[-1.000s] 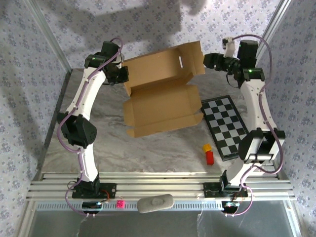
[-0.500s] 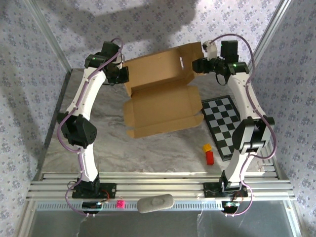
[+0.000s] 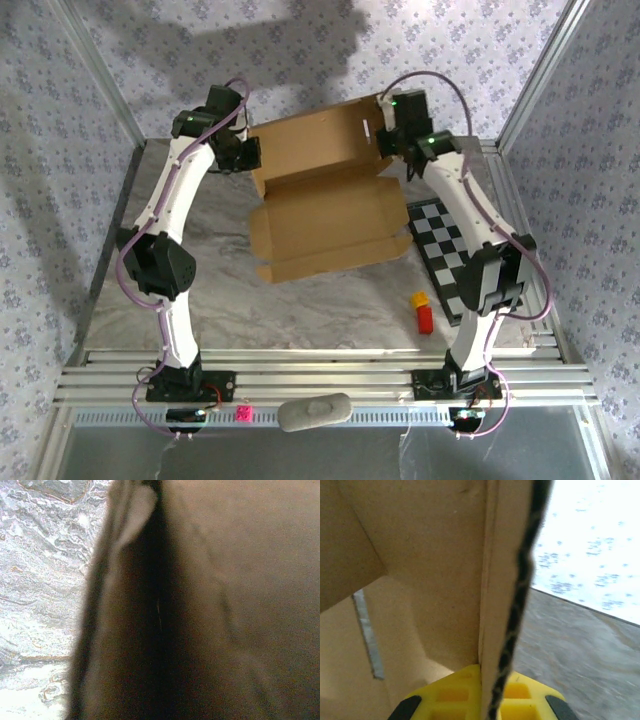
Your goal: Fold the paper box
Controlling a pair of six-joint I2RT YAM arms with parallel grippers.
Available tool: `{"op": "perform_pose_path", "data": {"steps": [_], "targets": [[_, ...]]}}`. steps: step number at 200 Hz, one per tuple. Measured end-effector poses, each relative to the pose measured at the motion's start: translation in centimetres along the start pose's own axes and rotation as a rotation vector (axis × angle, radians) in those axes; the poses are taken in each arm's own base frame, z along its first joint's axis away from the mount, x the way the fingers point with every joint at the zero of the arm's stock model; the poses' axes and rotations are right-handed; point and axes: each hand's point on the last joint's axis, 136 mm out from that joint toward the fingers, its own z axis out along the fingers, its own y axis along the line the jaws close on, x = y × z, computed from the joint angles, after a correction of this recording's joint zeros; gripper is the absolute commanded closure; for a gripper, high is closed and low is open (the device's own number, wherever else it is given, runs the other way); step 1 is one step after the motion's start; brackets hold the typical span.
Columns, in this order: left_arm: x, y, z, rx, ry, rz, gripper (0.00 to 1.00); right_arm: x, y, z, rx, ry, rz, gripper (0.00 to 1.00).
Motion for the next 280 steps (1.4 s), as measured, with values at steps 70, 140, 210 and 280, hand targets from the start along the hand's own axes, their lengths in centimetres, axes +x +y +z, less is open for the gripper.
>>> {"op": "perform_pose_path", "data": {"steps": [70,140,210,280], "targets": [[-0.8,-0.2,-0.4,0.003,-0.021,-0.015,1.0,-1.9,2.8,-4.7,0.361,-0.05,-0.086,0.86],[-0.7,1.0,1.4,0.005,-0.011,0.032,1.0,-5.2,-2.3,-9.7,-0.399,-0.232,0.333,0.32],[-4.4,1.8,2.9,0.141,-0.076,0.086,1.0,-5.1,-6.0,-12.5,-0.775,-0.329,0.607,0.42],[-4.5,-0.2,3.5,0.28,-0.067,0.131,1.0,-0.4,-6.8,-1.7,-1.026,-0.124,0.833,0.56]]}}
